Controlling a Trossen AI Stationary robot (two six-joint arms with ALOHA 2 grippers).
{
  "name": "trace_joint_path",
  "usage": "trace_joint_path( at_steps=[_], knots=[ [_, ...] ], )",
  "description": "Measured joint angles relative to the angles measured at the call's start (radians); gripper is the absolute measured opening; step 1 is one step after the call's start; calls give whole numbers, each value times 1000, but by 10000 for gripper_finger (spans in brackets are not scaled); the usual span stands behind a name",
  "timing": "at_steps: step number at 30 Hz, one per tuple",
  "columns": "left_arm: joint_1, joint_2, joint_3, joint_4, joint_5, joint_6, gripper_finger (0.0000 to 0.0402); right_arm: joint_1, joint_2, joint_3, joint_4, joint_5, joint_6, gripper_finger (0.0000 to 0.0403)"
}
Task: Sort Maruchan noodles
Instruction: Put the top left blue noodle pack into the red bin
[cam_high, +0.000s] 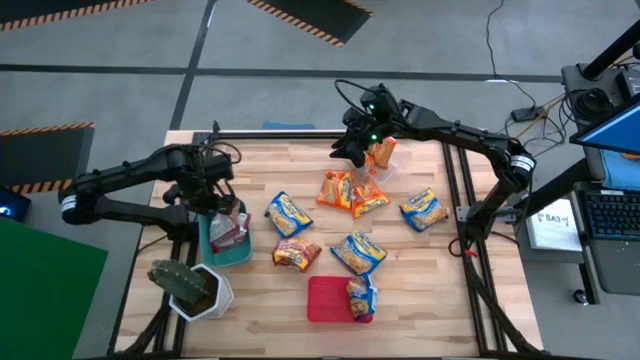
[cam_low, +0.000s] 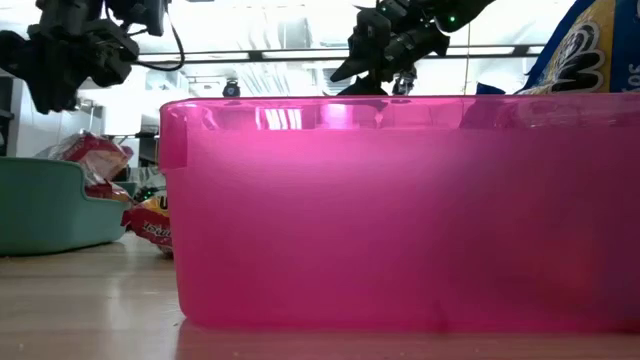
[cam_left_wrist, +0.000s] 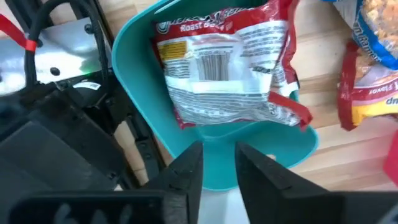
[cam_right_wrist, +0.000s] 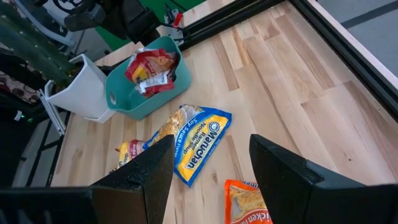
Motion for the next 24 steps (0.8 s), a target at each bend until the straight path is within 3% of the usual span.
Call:
trace_joint_path(
  at_steps=[3,7,12,15,24],
  knots=[
    [0,0,18,15,12,-29,99,0,0,0,-1,0,0,196],
    [-3,7,87,184,22,-12,110,0,0,0,-2,0,-1,196],
    [-18,35,131,429,-108,11,99,0,0,0,-1,1,-1,196],
    [-18,70,123,426,-132,21,83,0,0,0,0,1,0,196],
    [-21,220,72,203,-133,57,42,0,0,0,-18,1,-10,196]
  ],
)
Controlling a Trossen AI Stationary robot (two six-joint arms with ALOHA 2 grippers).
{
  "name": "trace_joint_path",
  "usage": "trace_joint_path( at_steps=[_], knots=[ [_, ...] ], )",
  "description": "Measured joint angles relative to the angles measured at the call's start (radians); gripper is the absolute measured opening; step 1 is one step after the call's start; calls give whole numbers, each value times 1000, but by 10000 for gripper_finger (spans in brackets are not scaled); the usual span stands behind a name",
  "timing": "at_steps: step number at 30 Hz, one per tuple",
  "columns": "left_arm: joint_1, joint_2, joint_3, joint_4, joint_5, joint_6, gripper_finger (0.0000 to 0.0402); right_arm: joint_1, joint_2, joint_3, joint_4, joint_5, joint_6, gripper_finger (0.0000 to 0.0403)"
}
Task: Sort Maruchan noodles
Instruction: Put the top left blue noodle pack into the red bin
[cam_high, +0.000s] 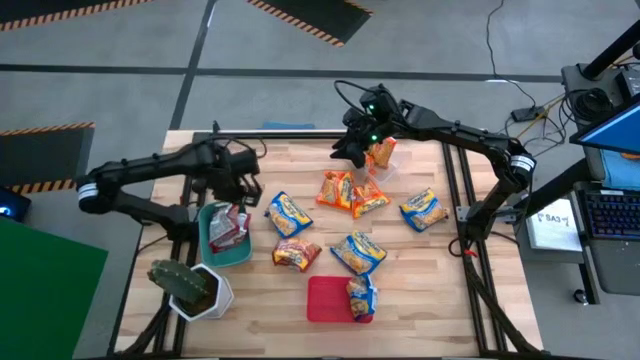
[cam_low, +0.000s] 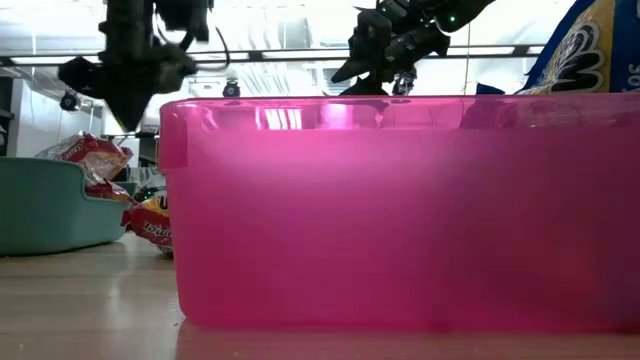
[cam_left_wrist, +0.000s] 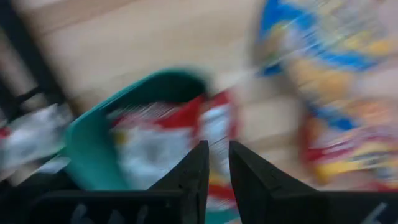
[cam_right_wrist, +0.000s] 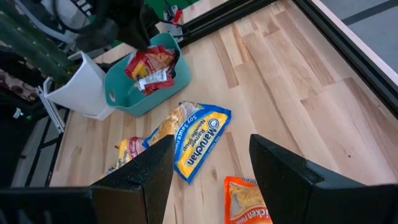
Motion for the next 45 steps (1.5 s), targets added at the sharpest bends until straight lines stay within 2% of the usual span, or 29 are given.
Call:
trace_joint_path(
  at_steps=[3,6,10,13,18,22,24,27,31,37,41,45],
  knots=[
    [0,36,-1,-140,1,40,38,0,0,0,-10,0,-11,196],
    [0,51,-1,-208,1,72,37,0,0,0,-16,0,-26,194],
    [0,39,5,-176,29,67,37,0,0,0,-19,0,-34,194],
    [0,37,58,-144,41,70,37,0,0,0,-21,0,-33,194],
    [-2,36,206,-3,14,169,37,0,0,0,-30,0,28,194],
    [-2,35,301,195,-94,291,37,0,-5,0,-58,-9,125,194],
    [-2,35,316,301,-151,372,37,-1,-13,0,-90,-50,150,194],
    [-2,43,297,452,-164,502,37,0,-33,0,-168,-139,169,194],
    [-2,94,243,525,-145,600,37,0,-74,0,-300,-198,175,194],
    [0,259,158,518,-106,609,37,0,-162,0,-439,-200,175,194],
    [0,386,132,518,-1,654,37,0,-227,0,-444,-171,194,194],
    [-7,467,126,515,21,657,37,0,-281,0,-444,-126,203,194]
  ],
)
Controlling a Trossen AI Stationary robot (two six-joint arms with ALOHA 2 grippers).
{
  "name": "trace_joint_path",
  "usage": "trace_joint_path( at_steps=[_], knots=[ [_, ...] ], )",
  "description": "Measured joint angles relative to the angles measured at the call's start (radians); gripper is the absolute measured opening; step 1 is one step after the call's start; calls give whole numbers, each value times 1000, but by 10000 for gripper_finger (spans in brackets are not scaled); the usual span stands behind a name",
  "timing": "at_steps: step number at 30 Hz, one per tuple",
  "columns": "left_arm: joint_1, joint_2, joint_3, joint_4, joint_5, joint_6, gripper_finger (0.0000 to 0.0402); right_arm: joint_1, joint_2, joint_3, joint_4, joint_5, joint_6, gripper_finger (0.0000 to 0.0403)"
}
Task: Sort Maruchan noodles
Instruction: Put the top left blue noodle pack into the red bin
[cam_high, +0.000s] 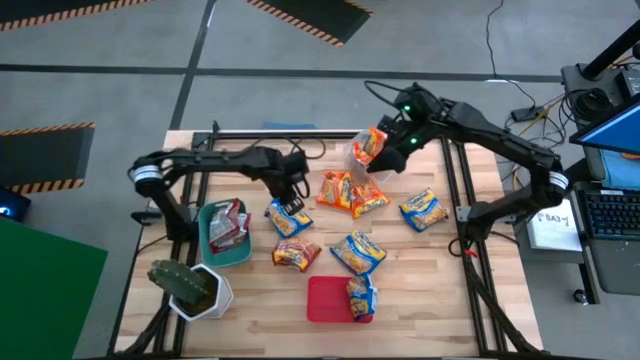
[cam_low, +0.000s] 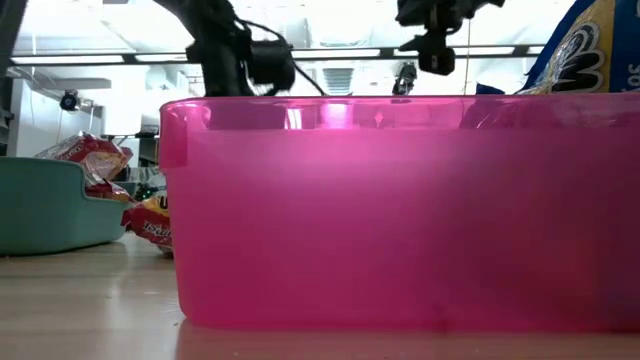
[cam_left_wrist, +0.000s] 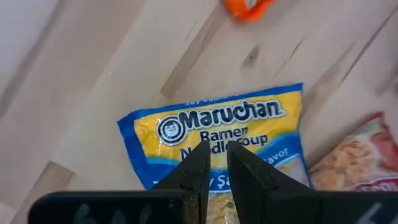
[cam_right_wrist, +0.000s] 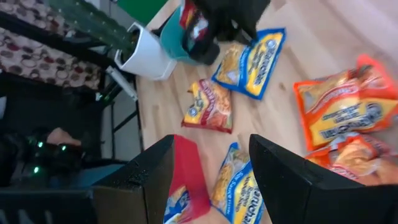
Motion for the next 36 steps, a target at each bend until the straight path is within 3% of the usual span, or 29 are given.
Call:
trace_joint_path(
  at_steps=[9,16,20,25,30,36],
  knots=[
    [-2,101,0,1,21,19,37,0,-69,0,-1,81,58,194],
    [2,177,3,28,16,-37,37,2,-72,0,-1,85,112,194],
    [31,179,9,125,-4,-111,37,3,-60,-1,-1,107,119,194],
    [73,122,44,117,-16,-133,37,5,-25,-1,-1,215,164,194],
    [68,36,52,81,4,39,37,6,50,-15,0,225,248,194],
    [61,-75,0,64,106,212,37,56,132,-71,25,242,374,194]
  ],
)
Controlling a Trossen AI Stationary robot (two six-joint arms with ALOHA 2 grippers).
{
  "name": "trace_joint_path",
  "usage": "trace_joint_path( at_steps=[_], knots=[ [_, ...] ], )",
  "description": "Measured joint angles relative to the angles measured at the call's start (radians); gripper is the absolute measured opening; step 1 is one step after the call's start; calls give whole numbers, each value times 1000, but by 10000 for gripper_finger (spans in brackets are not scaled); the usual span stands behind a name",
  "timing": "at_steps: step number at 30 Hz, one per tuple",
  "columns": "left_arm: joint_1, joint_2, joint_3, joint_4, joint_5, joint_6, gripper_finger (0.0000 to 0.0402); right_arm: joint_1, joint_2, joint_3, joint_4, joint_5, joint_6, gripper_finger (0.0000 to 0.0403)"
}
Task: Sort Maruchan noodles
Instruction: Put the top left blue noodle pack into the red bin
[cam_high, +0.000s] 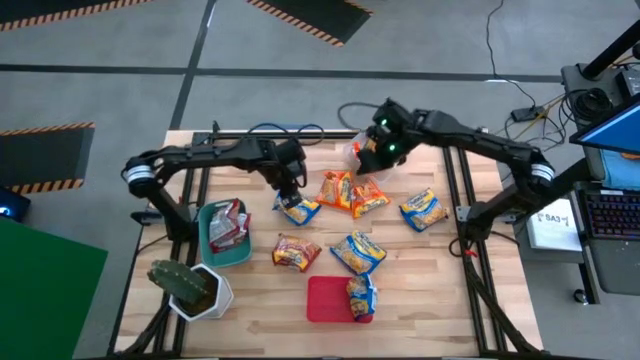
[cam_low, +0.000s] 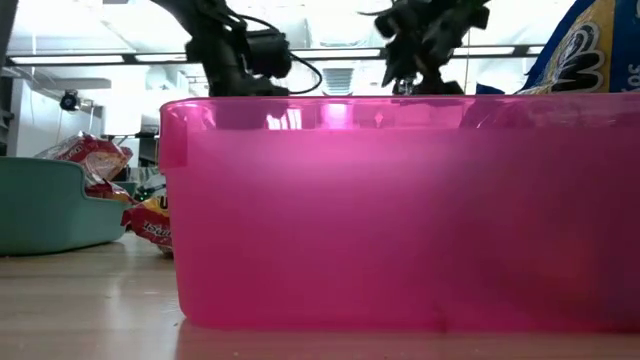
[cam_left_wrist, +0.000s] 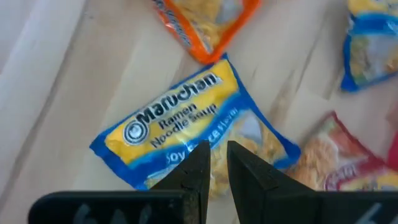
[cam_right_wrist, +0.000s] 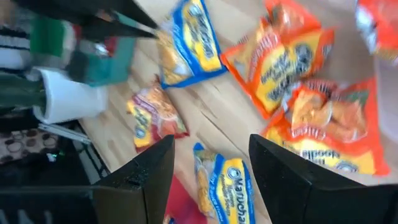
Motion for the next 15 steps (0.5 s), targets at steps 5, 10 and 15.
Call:
trace_joint_path(
  at_steps=[5,10,15],
  knots=[
    [8,-82,-90,62,-1,109,37,80,19,-84,182,46,149,194],
    [11,-138,-212,87,-1,148,37,147,26,-174,395,100,348,194],
    [10,-158,-335,220,-2,146,37,220,26,-254,513,209,531,194]
  ],
)
